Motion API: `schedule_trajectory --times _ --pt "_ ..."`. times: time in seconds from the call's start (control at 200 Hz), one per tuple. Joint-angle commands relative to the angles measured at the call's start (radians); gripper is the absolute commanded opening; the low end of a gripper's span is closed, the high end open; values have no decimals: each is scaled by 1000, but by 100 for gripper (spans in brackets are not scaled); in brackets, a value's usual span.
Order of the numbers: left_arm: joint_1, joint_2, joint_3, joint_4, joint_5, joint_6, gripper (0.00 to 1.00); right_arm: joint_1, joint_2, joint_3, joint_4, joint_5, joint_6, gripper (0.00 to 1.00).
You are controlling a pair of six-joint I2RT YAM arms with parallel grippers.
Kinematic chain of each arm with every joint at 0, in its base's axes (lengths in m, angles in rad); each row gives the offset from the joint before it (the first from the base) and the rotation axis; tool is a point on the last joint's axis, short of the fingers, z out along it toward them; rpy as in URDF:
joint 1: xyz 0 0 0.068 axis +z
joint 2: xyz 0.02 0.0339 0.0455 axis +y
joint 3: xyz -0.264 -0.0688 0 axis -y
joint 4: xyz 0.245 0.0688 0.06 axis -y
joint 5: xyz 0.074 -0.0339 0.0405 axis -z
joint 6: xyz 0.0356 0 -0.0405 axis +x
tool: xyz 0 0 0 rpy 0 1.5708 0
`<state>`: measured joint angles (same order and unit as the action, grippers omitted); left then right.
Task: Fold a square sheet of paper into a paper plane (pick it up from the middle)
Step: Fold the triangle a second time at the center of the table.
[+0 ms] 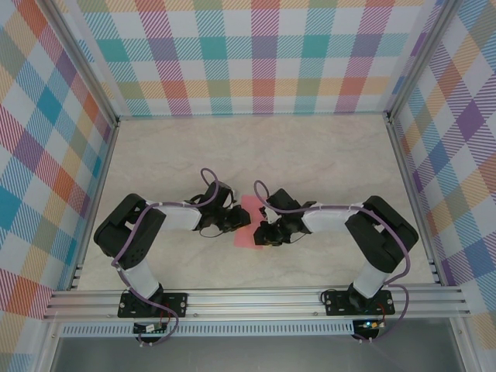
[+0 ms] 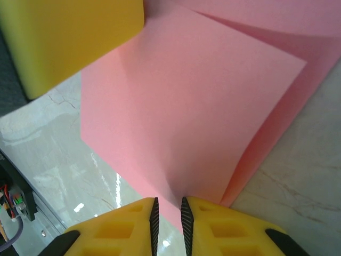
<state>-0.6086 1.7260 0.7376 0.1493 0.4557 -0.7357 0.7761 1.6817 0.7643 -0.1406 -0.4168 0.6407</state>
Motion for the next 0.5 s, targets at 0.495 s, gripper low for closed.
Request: schedule_trajectory --times 0.495 --pt "-6 37 -3 -84 -23 30 18 8 -154 -1 -203 21 -13 22"
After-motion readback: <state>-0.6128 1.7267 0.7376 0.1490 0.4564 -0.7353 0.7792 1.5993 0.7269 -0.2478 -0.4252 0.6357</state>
